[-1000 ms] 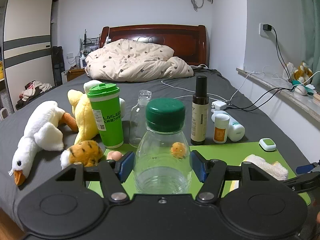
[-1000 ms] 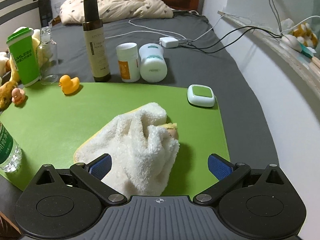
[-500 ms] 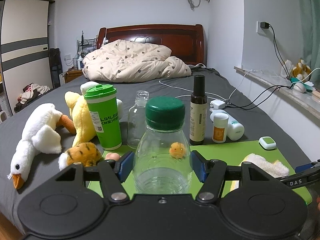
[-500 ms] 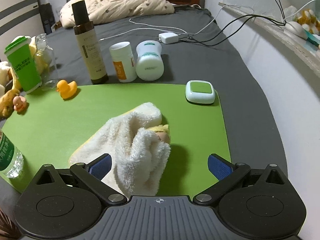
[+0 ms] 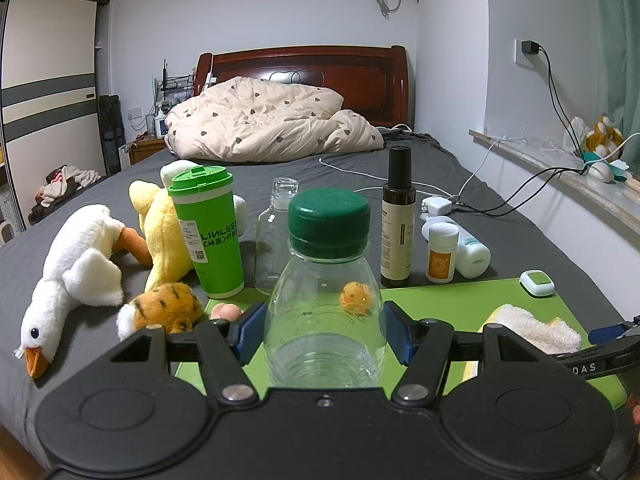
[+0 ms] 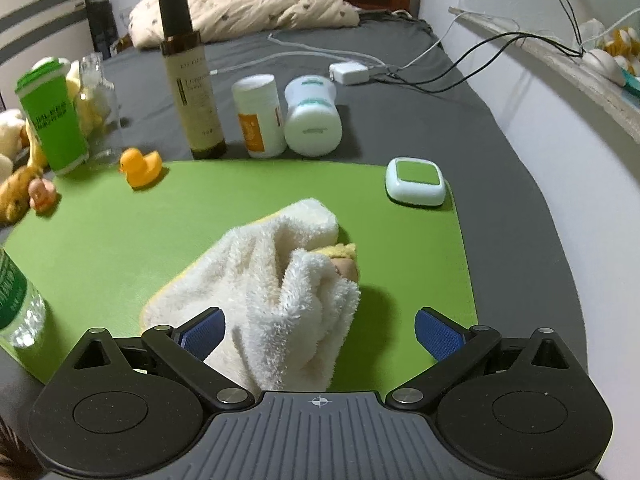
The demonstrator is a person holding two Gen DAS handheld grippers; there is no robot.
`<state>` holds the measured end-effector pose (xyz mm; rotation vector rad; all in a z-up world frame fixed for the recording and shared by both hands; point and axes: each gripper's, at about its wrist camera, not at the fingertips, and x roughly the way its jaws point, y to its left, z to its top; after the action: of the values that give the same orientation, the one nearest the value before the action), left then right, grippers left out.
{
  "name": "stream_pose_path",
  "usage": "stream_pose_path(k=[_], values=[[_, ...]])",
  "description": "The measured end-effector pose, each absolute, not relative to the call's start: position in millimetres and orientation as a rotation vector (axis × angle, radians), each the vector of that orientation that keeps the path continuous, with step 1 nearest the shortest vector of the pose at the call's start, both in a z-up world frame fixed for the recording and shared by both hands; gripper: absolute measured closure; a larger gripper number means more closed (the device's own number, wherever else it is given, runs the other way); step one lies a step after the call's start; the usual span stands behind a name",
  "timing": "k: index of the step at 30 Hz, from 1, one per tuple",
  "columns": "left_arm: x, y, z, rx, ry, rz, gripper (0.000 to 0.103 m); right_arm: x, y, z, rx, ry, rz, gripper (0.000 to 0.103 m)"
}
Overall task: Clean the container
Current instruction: 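Hold the bottle with the left gripper while the right gripper approaches the white towel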
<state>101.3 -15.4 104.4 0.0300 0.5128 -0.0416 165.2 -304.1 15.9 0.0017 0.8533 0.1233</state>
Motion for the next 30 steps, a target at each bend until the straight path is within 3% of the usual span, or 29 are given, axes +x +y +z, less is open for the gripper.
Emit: stream_pose_path(k=[6,8,30], values=[[101.8,-14.7,103.1,0.033,0.512,-0.041,0.043,165.0,-305.3,16.9,-0.014,0.837,0.111,0.001],[102.0,-14.8,102.9,0.033,0.512,-0.041,0.043,164.7,-304.6,17.0,-0.026,0.837,0.119,0.007],[102.3,-13.4,105.2,0.021,0.516,-0.042,0.043,160.6,-303.6,24.9,0.087,0.839,0.12,0.006]])
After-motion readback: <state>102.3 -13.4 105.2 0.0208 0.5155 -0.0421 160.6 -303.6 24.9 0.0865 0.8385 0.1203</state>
